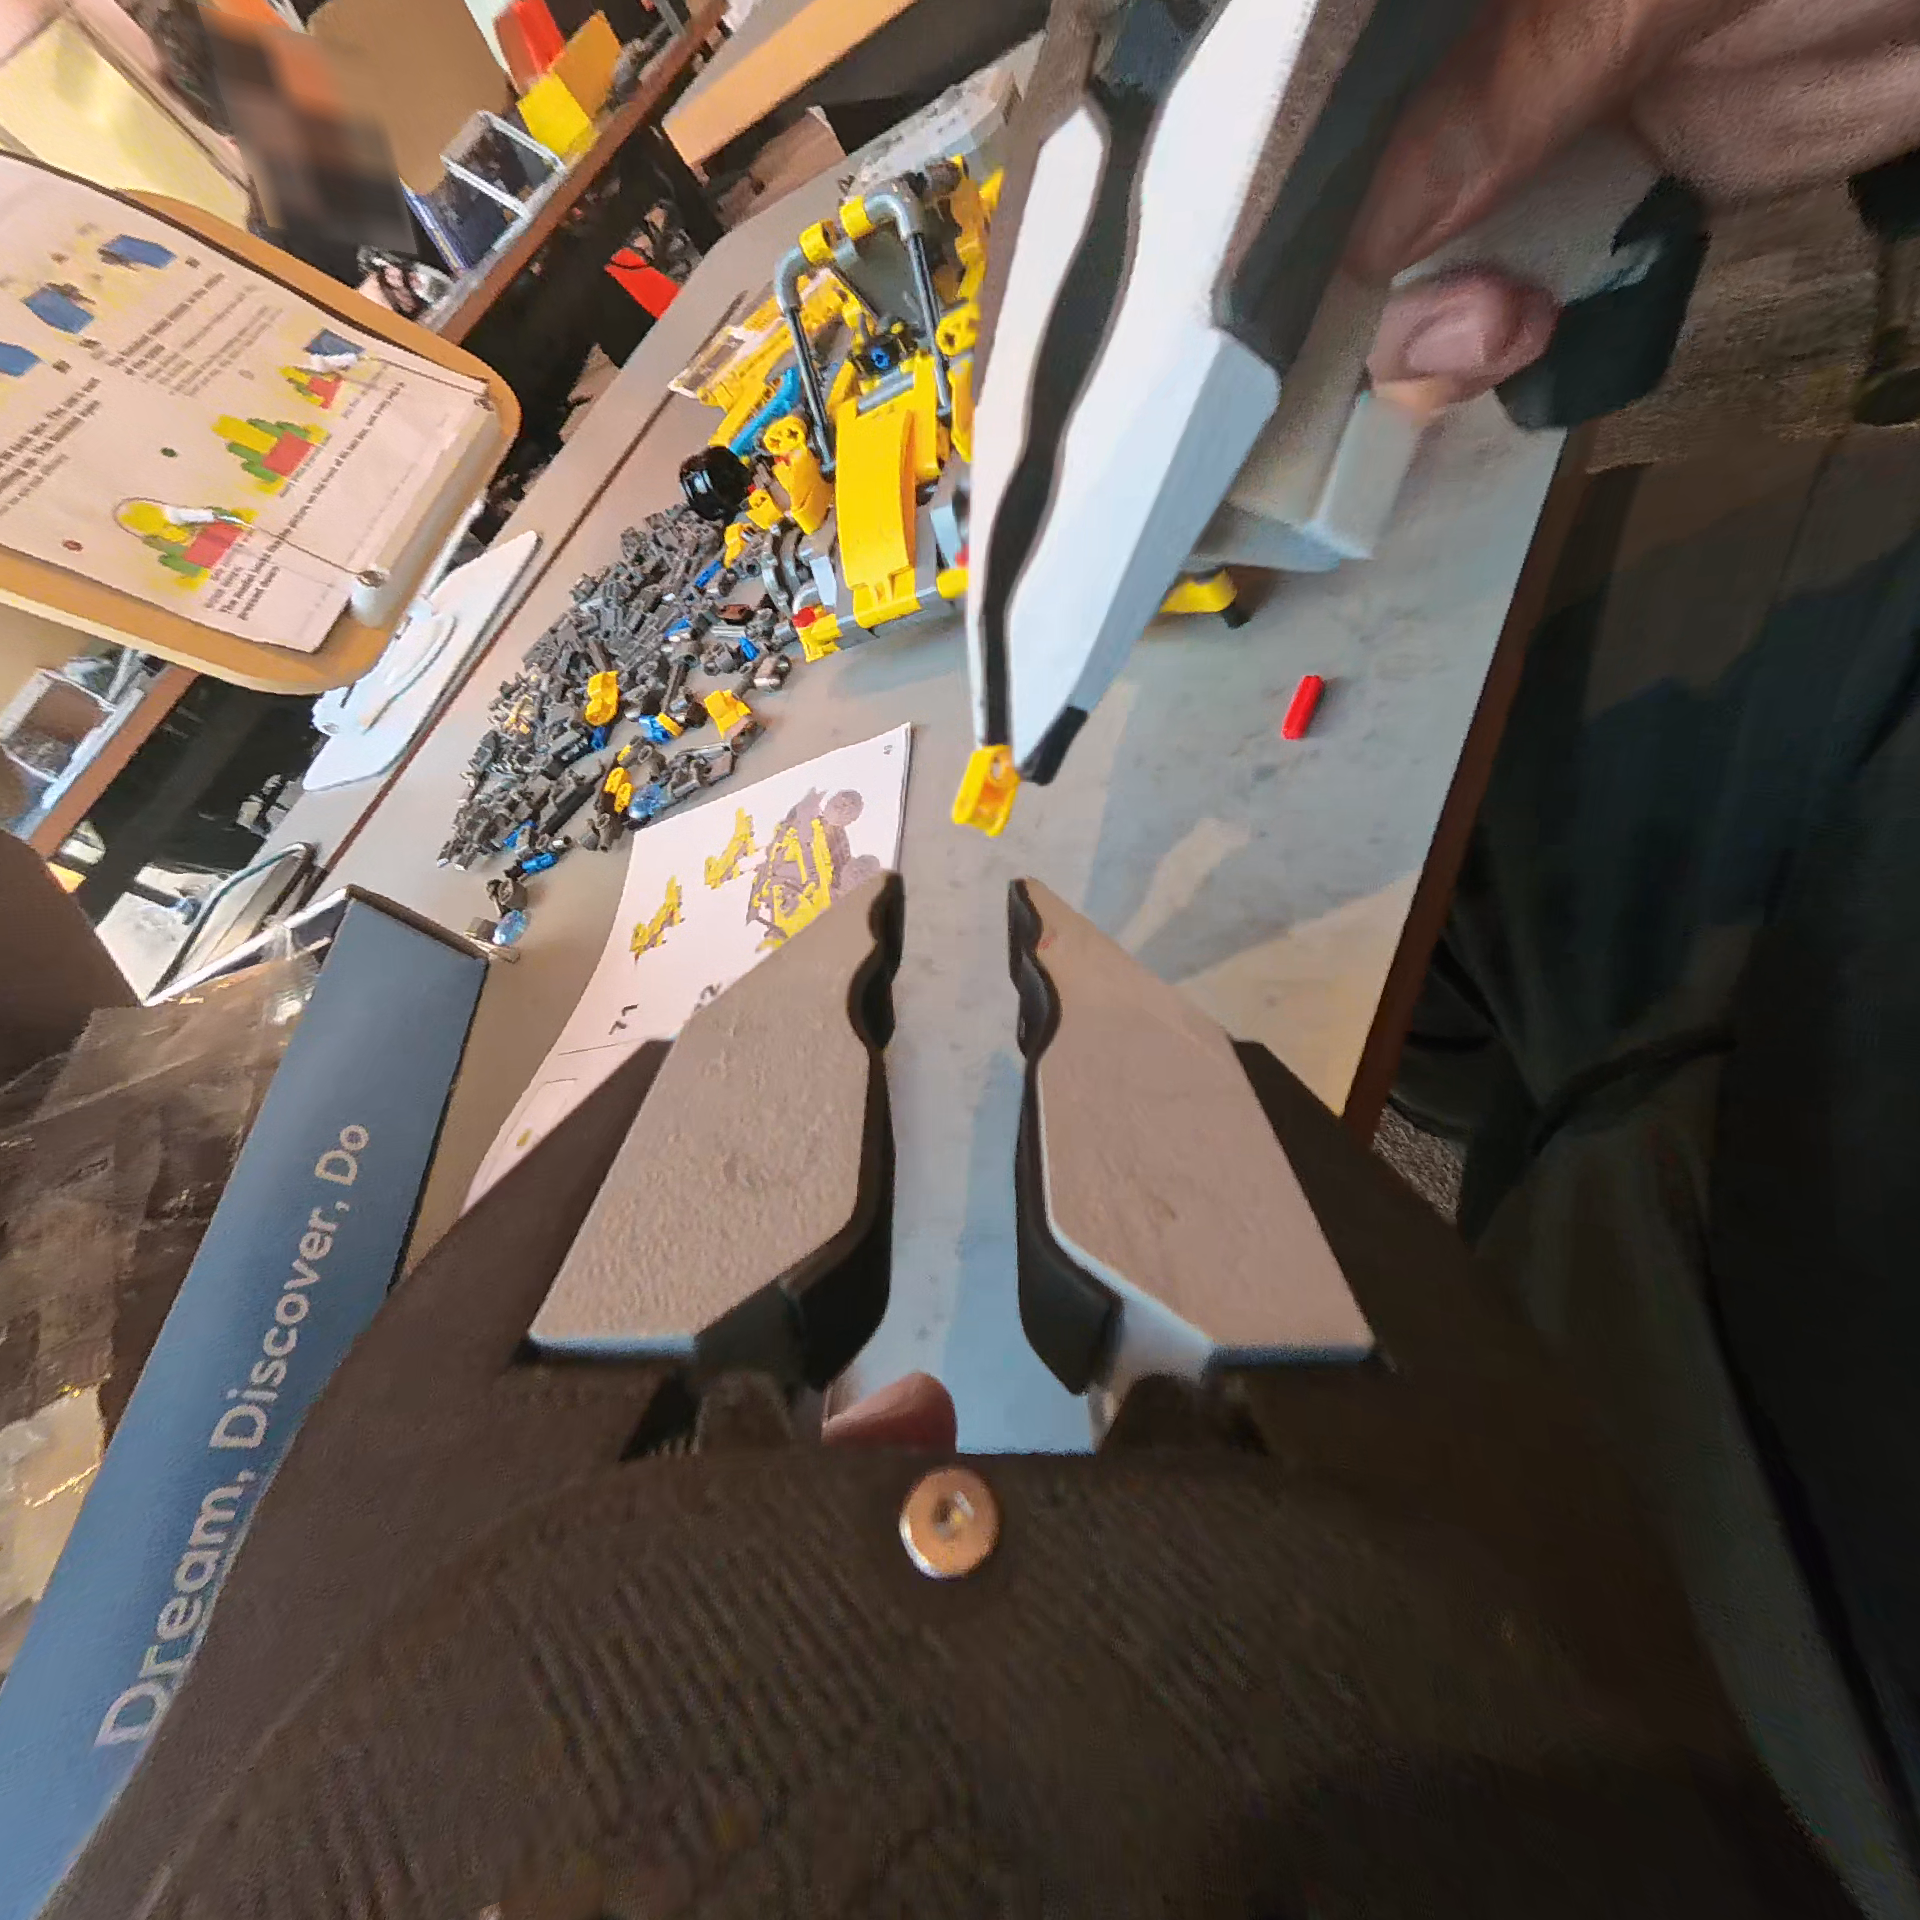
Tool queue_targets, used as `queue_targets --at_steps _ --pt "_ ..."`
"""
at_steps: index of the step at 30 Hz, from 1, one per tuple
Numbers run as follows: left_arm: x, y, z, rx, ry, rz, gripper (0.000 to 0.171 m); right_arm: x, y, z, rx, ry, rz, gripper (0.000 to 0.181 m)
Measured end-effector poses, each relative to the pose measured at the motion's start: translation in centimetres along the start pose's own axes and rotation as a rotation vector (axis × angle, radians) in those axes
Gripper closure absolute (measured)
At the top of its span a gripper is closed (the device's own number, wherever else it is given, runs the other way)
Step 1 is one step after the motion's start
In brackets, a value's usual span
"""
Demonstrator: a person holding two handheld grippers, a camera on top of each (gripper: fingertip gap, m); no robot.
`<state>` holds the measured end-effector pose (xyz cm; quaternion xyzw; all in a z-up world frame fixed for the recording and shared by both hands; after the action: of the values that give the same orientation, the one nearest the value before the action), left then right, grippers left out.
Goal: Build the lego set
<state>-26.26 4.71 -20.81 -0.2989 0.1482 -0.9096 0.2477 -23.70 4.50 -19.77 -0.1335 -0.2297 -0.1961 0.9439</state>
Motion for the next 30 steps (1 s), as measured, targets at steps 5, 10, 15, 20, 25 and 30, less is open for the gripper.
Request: queue_targets --at_steps 5,10,15,20,25,30 --pt "-0.4 0.8 -1.7 -0.008 -0.100 -0.089 0.155 -0.9 0.0 -3.0 0.177 -0.161 -0.104 0.174" --pt "-0.5 1.4 -2.0 -0.002 -0.121 -0.130 0.153 -1.4 0.2 -4.8 0.264 -0.266 -0.130 0.173" --pt "-0.4 1.1 -2.2 0.052 -0.122 -0.138 0.151 -0.9 0.4 -5.5 0.273 -0.317 -0.113 0.171" --pt "-0.3 1.2 -2.4 0.050 -0.130 -0.141 0.151 0.8 0.9 -5.2 0.260 -0.308 -0.132 0.169" --pt "-0.3 1.5 -2.6 0.049 -0.143 -0.156 0.152 4.1 1.6 -5.4 0.283 -0.333 -0.103 0.168" --pt "-0.4 2.5 -1.9 0.160 -0.104 -0.239 0.151 5.6 2.5 -6.3 0.295 -0.351 -0.102 0.167"
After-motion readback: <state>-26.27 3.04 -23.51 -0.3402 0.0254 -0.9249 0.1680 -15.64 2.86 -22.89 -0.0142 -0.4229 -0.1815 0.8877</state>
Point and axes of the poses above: each gripper's, where its closed fingertips meet, x back along the fingers, z out of its top, y = z × x across the jaws, the point moved 1 cm from there along x, back along the fingers, and after that the axes turned 11 degrees about -z, right-handed, at the moved point
